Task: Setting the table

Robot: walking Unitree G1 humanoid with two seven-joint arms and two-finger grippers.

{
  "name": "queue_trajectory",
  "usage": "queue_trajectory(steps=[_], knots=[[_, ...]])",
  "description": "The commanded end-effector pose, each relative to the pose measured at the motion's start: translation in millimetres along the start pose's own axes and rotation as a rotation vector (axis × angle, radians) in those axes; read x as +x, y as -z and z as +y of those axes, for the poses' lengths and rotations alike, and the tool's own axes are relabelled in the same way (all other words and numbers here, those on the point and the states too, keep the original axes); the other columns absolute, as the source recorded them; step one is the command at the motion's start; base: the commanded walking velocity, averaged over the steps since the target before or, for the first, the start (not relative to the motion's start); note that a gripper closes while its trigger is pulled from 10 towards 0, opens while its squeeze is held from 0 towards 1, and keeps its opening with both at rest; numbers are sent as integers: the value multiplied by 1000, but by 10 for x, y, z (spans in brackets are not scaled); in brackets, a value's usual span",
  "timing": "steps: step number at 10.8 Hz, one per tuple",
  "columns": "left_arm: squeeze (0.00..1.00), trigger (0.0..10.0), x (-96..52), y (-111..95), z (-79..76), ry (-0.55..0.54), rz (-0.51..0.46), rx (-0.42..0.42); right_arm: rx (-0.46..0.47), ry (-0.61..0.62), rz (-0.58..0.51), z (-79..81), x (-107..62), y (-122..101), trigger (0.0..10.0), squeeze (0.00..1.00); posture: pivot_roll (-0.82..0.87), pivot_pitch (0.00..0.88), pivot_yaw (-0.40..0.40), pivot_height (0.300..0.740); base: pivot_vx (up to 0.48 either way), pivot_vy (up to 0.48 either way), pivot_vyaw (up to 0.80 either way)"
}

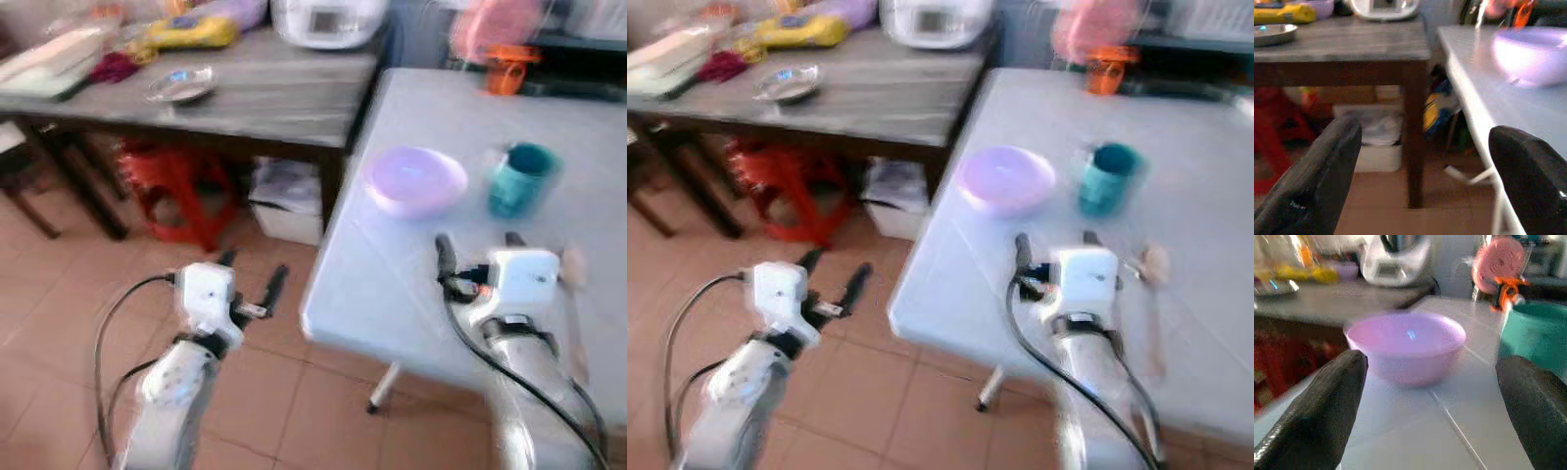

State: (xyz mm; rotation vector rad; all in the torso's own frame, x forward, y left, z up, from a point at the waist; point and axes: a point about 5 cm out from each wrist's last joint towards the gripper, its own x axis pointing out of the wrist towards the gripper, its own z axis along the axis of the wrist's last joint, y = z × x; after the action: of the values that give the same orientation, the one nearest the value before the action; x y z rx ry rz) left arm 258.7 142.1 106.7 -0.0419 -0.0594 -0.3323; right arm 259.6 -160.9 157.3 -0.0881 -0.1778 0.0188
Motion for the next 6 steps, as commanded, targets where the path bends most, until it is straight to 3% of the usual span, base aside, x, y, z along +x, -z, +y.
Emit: queue_trajectory(steps=[1,3,6], knots=[[0,10000,38,-61,-65,31,-28,-3,-18,28,5,-90,-35,14,10000,0,-86,104,99,740,330,0,0],[0,10000,43,-57,-77,38,-26,-5,-14,33,6,-91,-33,16,10000,0,-87,103,99,740,304,0,0],[0,10000,36,-31,-84,51,-15,4,-20,38,3,-92,-31,14,10000,0,-88,104,98,740,0,0,0]])
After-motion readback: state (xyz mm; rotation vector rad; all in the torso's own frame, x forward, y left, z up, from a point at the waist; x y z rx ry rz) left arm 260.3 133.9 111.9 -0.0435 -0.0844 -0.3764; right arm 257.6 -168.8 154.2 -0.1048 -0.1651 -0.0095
